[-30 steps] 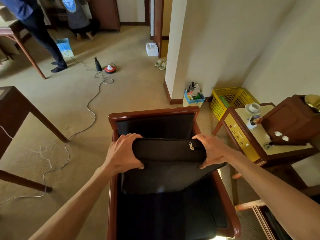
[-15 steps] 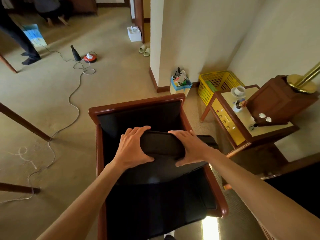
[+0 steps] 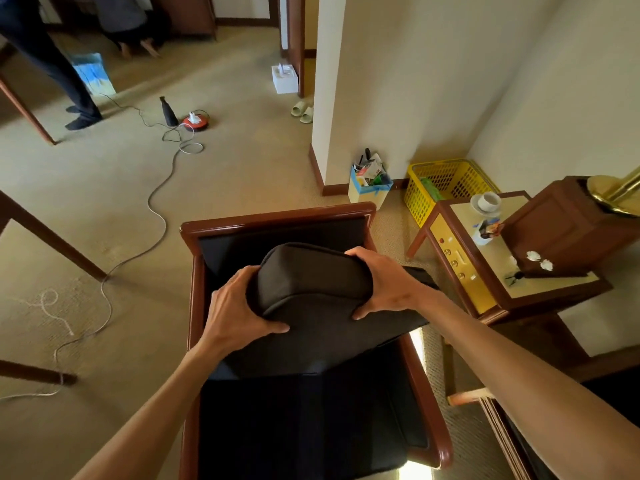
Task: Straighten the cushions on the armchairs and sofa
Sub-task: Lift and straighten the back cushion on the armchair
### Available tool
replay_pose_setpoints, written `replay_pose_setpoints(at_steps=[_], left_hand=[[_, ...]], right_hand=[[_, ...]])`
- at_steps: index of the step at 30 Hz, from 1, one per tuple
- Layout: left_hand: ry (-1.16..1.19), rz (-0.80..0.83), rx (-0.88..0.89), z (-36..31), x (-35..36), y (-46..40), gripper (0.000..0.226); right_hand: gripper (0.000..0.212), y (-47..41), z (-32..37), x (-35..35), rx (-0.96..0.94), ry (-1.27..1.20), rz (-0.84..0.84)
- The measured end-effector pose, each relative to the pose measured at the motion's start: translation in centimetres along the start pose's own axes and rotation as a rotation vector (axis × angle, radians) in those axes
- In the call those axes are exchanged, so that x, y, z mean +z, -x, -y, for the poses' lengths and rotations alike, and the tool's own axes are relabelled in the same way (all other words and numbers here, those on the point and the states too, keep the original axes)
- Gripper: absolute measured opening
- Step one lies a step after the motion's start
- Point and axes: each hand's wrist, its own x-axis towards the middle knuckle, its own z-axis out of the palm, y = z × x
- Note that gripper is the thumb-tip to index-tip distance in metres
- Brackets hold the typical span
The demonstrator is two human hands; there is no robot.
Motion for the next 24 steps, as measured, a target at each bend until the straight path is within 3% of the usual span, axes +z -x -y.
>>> replay_pose_setpoints(at_steps=[3, 8, 10, 14, 16, 18, 22, 24], left_hand=[[-0.054, -0.022, 0.078, -3.4, 1.1, -1.3, 0.109], [-0.210, 0.135, 0.062, -5.2, 6.6, -1.6, 0.101], [-0.187, 0.149, 0.059, -5.0, 8.7, -0.5, 0.095], [-0.158, 0.120, 0.091, -4.8, 9.7, -0.8, 0.096], [-0.148, 0.137, 0.094, -3.7, 9.4, -0.9, 0.101], [-0.154, 0.171, 0.064, -1.5, 9.1, -0.3, 0.104], [-0.190, 0.243, -0.048, 4.7, 8.8, 1.6, 0.109], [-0.213, 0.282, -0.089, 6.6, 8.6, 2.1, 0.112]], right_hand=[[0.098, 1.3, -2.3, -2.0, 0.048, -0.056, 0.015], [0.105, 3.6, -5.5, -0.5, 0.226, 0.135, 0.154], [0.111, 4.2, -5.7, 0.7, 0.197, 0.137, 0.196], [0.128, 4.4, -3.7, 0.3, 0.050, -0.001, 0.071], [0.123, 3.8, -1.4, -0.3, -0.013, 0.017, 0.039], [0.112, 2.9, 0.6, -0.2, -0.072, 0.190, 0.038], [0.110, 0.3, 5.4, 2.3, 0.127, 0.739, 0.181], [0.109, -1.4, 7.5, 4.8, 0.114, 0.944, 0.267]])
